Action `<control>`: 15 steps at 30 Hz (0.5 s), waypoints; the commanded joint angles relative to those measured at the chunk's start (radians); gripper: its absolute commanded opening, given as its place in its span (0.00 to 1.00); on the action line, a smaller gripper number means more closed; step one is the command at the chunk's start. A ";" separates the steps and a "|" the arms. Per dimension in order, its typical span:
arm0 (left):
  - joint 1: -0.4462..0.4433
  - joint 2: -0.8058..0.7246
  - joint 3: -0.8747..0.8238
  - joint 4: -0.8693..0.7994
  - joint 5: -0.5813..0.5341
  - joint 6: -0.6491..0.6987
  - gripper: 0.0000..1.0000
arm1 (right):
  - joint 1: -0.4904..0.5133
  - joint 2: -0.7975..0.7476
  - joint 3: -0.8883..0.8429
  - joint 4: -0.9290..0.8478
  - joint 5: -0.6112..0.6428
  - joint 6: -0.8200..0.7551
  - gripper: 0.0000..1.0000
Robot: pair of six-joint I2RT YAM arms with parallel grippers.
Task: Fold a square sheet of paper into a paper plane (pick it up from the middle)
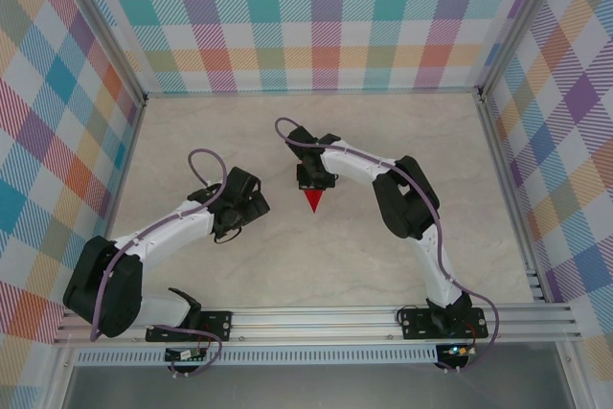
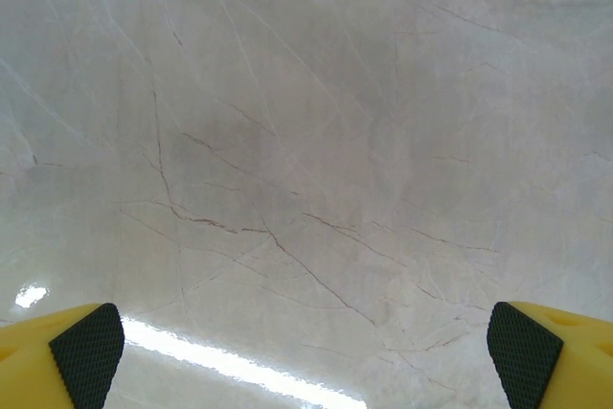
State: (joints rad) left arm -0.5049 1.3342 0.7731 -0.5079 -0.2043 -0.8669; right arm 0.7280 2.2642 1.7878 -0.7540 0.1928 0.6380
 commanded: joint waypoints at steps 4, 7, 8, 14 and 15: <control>0.013 -0.031 -0.008 -0.035 -0.033 0.014 1.00 | -0.001 -0.027 0.041 -0.049 -0.032 -0.013 0.22; 0.013 -0.038 0.013 -0.053 -0.051 0.018 1.00 | -0.001 -0.090 0.064 -0.068 -0.038 -0.024 0.29; 0.013 -0.041 0.024 -0.066 -0.060 0.021 1.00 | -0.001 -0.116 0.065 -0.070 -0.033 -0.025 0.31; 0.023 -0.049 0.098 -0.113 -0.127 0.079 1.00 | -0.004 -0.274 0.027 -0.083 0.040 -0.040 0.60; 0.028 -0.050 0.109 -0.116 -0.137 0.095 1.00 | -0.008 -0.300 0.008 -0.079 0.056 -0.044 0.66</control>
State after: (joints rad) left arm -0.4969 1.3151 0.8314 -0.5793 -0.2768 -0.8242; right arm 0.7273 2.0747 1.8091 -0.8112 0.1947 0.6079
